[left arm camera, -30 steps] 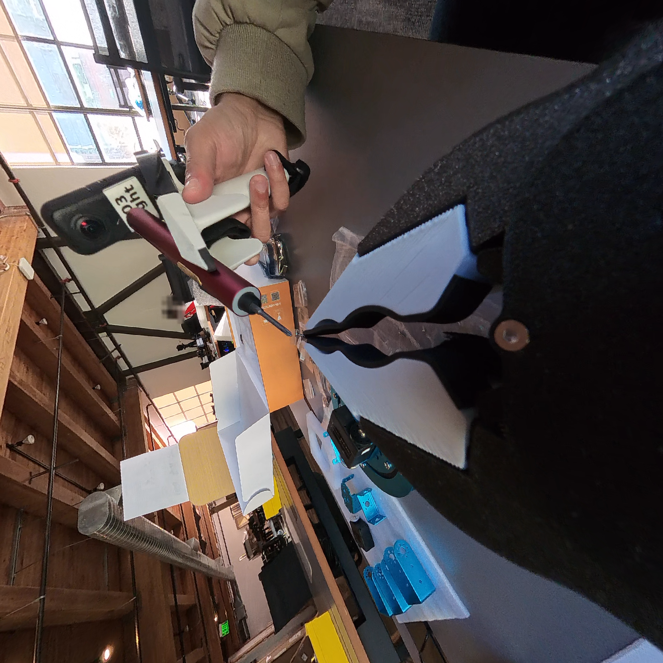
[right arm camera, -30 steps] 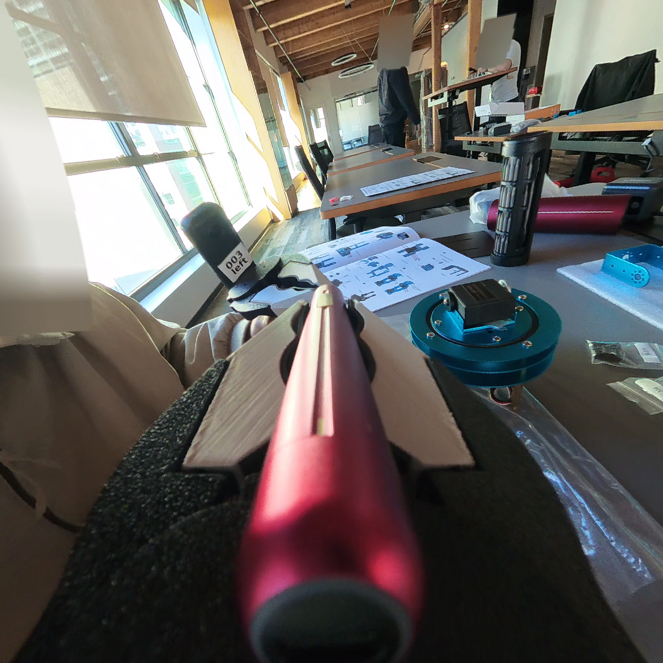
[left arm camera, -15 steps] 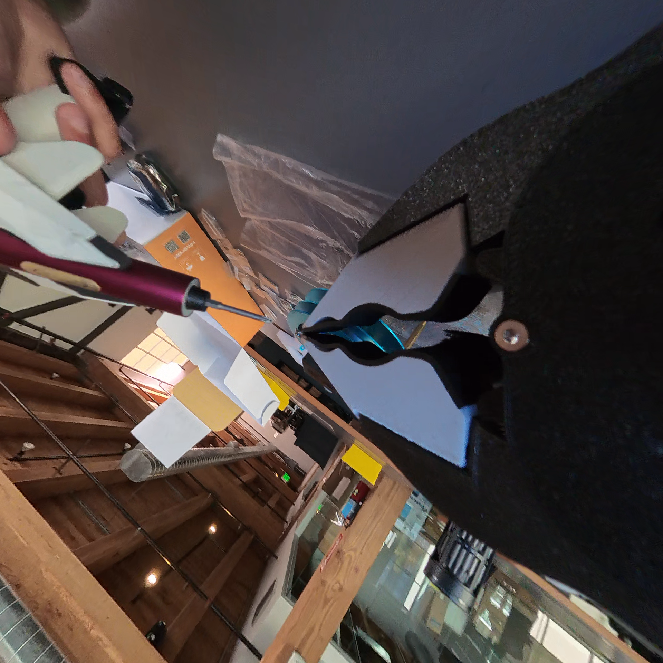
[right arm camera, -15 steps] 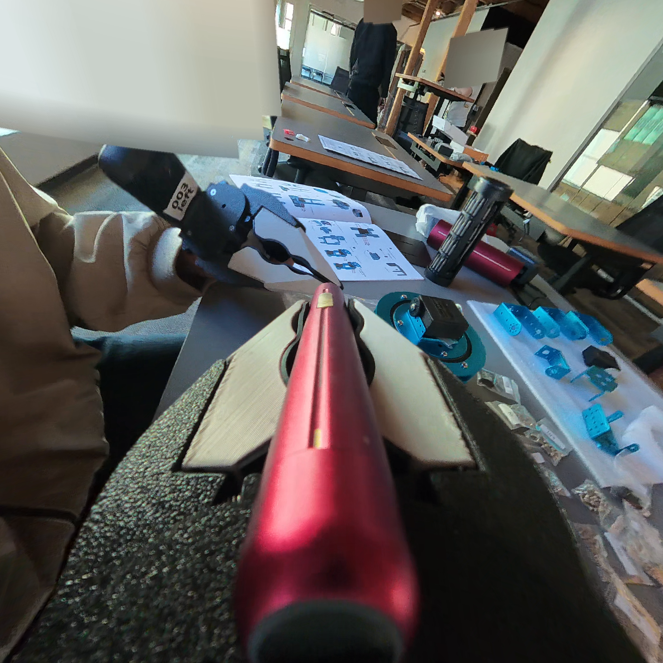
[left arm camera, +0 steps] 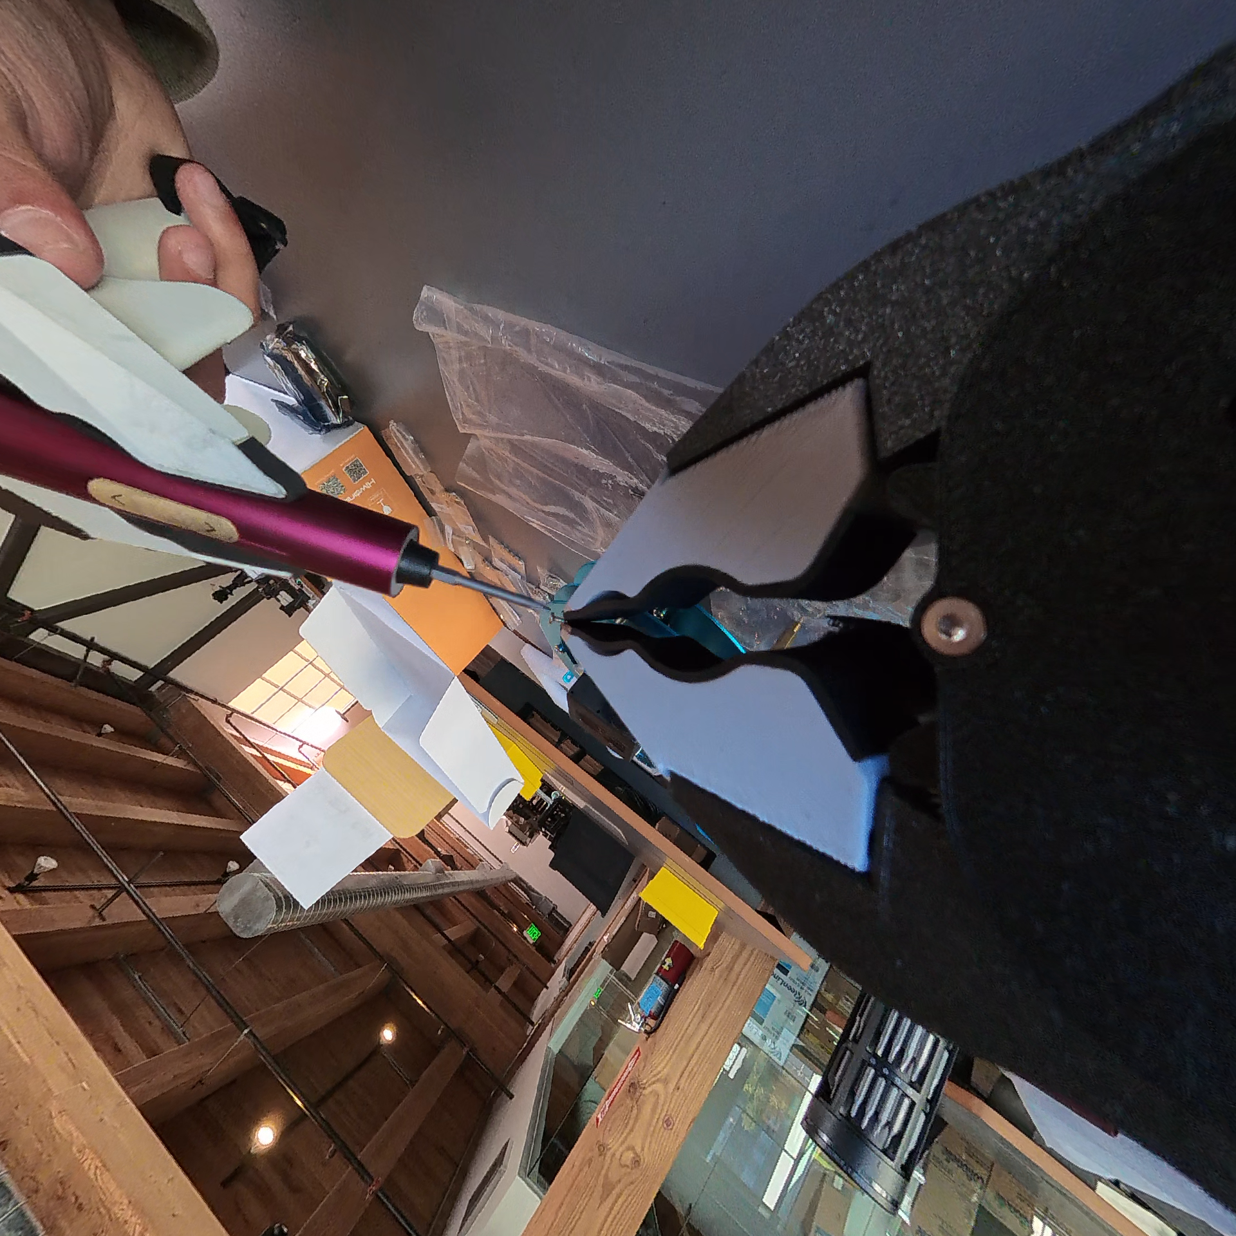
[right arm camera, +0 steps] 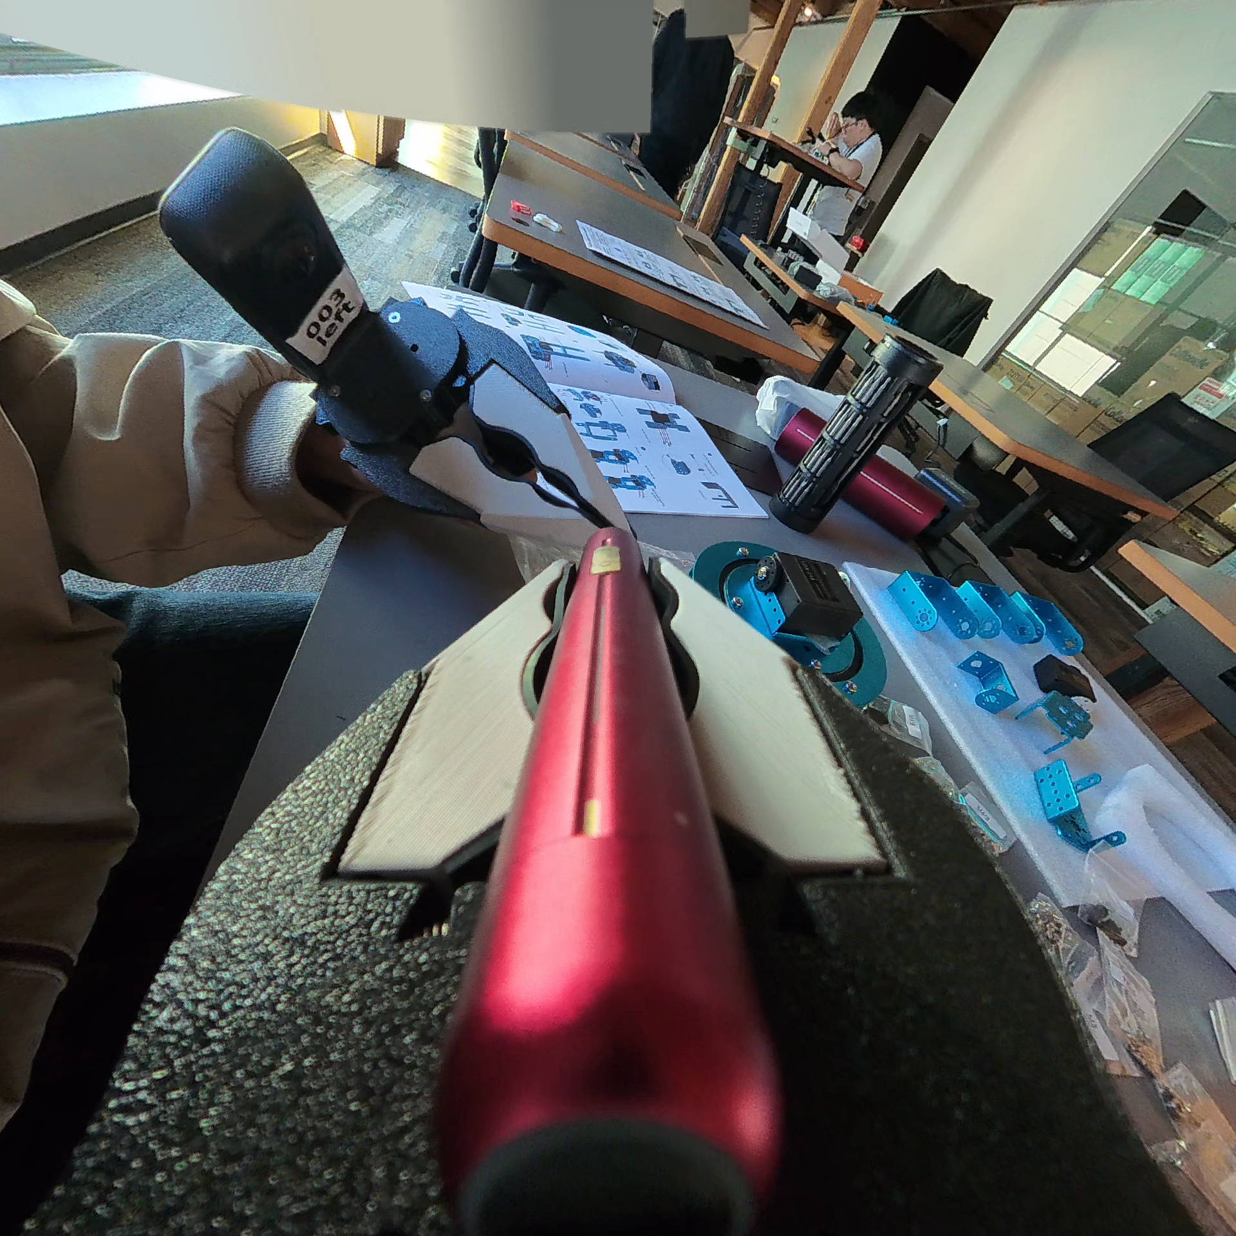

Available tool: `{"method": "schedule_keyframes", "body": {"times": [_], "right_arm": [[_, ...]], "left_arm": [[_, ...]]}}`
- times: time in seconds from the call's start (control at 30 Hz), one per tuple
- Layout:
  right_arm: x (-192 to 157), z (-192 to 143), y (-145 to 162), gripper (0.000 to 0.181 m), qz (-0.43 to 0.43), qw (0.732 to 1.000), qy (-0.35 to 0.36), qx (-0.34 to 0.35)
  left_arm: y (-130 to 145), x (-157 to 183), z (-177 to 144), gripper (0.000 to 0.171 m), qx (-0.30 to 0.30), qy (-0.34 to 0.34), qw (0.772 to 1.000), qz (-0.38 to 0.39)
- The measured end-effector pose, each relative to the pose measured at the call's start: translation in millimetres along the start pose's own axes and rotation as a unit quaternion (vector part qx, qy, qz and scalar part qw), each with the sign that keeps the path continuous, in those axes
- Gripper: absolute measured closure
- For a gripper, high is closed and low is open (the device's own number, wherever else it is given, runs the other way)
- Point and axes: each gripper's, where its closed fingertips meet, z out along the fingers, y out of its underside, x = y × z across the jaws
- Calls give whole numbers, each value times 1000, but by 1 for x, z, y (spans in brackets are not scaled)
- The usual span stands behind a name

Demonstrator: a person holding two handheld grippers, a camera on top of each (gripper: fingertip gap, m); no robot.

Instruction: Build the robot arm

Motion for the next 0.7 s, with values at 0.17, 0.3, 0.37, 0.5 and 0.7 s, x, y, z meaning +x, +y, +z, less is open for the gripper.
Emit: {"method": "schedule_keyframes", "body": {"times": [0.17,0.3,0.37,0.5,0.7], "right_arm": [[1,0,-1,160,2,1000,1,1],[0,1,1,160,4,1000,-1,-3],[1,1,1,160,7,1000,-2,-2],[0,1,3,160,10,1000,-8,-5],[0,1,3,160,6,1000,-10,-1]], "left_arm": [[0,2,1,171,-2,3,1000,4],[0,2,1,171,-2,5,1000,0],[0,2,1,171,-2,6,1000,3],[1,3,1,171,-3,8,1000,4],[0,4,1,171,-2,9,1000,5]]}}
